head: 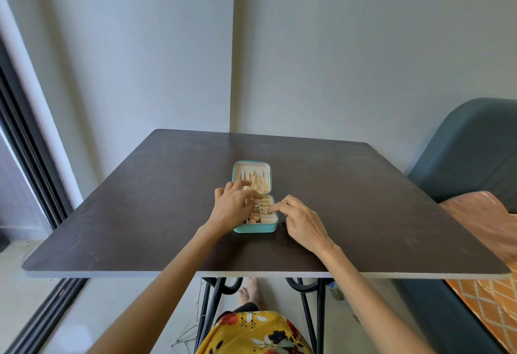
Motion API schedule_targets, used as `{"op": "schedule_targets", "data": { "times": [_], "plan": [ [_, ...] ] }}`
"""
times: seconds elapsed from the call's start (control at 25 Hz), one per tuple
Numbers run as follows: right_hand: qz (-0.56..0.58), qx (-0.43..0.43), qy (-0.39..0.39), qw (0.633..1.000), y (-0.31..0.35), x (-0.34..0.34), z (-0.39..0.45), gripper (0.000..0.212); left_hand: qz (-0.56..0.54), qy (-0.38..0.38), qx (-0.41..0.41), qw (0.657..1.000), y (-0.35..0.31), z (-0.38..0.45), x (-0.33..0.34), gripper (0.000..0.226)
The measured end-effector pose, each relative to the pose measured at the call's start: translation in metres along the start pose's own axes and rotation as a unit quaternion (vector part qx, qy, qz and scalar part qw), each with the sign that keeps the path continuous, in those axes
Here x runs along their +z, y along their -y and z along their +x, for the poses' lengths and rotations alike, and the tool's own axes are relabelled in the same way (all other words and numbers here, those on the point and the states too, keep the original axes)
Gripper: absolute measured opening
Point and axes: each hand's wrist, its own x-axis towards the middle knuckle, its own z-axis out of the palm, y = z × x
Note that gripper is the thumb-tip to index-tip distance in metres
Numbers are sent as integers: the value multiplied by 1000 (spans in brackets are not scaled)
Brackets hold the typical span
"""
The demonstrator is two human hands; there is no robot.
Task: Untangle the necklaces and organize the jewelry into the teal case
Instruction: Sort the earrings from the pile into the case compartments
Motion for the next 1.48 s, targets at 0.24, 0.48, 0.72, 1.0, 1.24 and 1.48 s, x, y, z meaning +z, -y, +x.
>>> {"op": "schedule_targets", "data": {
  "times": [0.24, 0.48, 0.72, 1.0, 1.24, 1.48],
  "plan": [
    [-30, -24, 17, 999, 3, 1, -1, 44, -9, 2, -24, 1000, 11, 2, -10, 22],
    [-29, -15, 18, 999, 3, 2, 1, 42, 20, 20, -7, 1000, 8, 2, -8, 24],
    [29, 45, 7, 999, -3, 2, 3, 50, 17, 47, 1, 999, 3, -1, -8, 28],
    [4, 60, 40, 997, 0, 8, 14, 46, 62, 77, 25, 995, -2, -4, -7, 44],
    [29, 78, 31, 996, -3, 9, 14, 50, 58, 50, 59, 995, -3, -3, -5, 28],
    [18, 88, 43, 995, 0, 11, 20, 49, 71, 50, 61, 994, 0, -2, -5, 27]
  ]
}}
